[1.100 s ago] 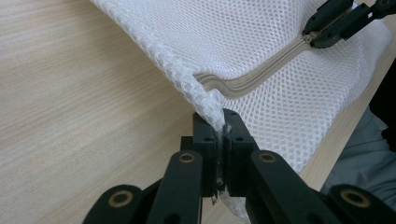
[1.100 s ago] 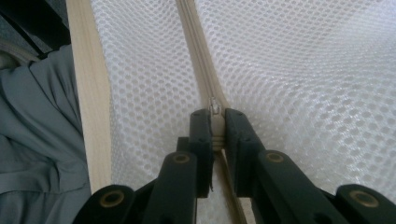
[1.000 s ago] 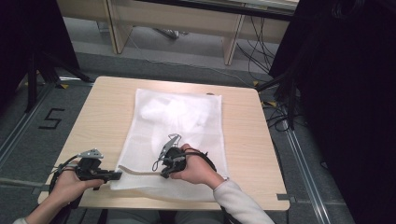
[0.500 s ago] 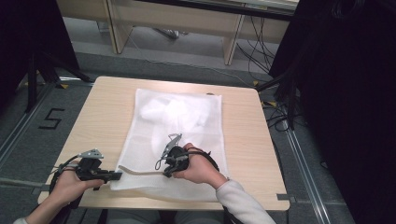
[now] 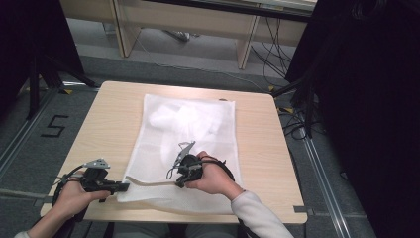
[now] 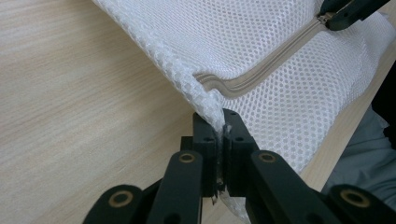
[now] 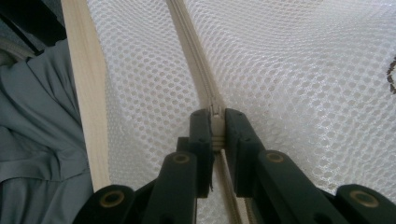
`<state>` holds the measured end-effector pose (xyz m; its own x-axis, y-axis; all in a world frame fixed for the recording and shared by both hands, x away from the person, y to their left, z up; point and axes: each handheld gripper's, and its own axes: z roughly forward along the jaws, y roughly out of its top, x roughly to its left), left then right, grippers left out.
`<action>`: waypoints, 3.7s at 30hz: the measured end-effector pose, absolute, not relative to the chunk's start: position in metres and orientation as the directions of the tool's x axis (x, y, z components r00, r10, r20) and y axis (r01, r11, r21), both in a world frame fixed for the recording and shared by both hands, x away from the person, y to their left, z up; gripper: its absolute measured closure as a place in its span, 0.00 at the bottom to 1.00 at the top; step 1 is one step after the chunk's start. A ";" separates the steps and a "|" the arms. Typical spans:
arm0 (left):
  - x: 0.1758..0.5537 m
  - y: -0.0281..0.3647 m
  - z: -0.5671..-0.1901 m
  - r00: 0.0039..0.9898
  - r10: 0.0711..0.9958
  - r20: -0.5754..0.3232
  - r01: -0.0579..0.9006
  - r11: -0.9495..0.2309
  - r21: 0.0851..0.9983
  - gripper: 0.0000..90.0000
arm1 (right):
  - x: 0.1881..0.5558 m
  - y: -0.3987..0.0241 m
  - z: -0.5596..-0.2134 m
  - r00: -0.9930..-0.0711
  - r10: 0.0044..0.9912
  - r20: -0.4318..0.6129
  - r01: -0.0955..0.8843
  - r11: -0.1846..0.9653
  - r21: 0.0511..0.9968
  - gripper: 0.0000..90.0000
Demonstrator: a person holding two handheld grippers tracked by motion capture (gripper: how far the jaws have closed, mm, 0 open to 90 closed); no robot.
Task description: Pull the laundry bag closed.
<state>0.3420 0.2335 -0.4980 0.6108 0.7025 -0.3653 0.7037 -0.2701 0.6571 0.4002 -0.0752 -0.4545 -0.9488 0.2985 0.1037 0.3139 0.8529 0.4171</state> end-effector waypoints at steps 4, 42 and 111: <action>0.342 0.234 -0.498 0.609 0.703 -0.367 0.705 -0.268 0.657 0.95 | 0.401 -0.076 -0.455 -0.953 0.285 0.104 0.301 0.850 0.432 0.92; 0.343 0.234 -0.498 0.610 0.701 -0.368 0.714 -0.287 0.638 0.95 | 0.402 -0.088 -0.449 -0.946 0.302 0.116 0.322 0.851 0.416 0.92; 0.343 0.233 -0.500 0.601 0.707 -0.373 0.716 -0.268 0.645 0.95 | 0.403 -0.111 -0.445 -0.932 0.341 0.125 0.362 0.847 0.390 0.92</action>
<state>0.3427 0.2334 -0.4995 0.6011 0.7067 -0.3730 0.7156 -0.2682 0.6450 0.4031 -0.1115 -0.4450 -0.9316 0.3413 0.1249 0.3624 0.8465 0.3899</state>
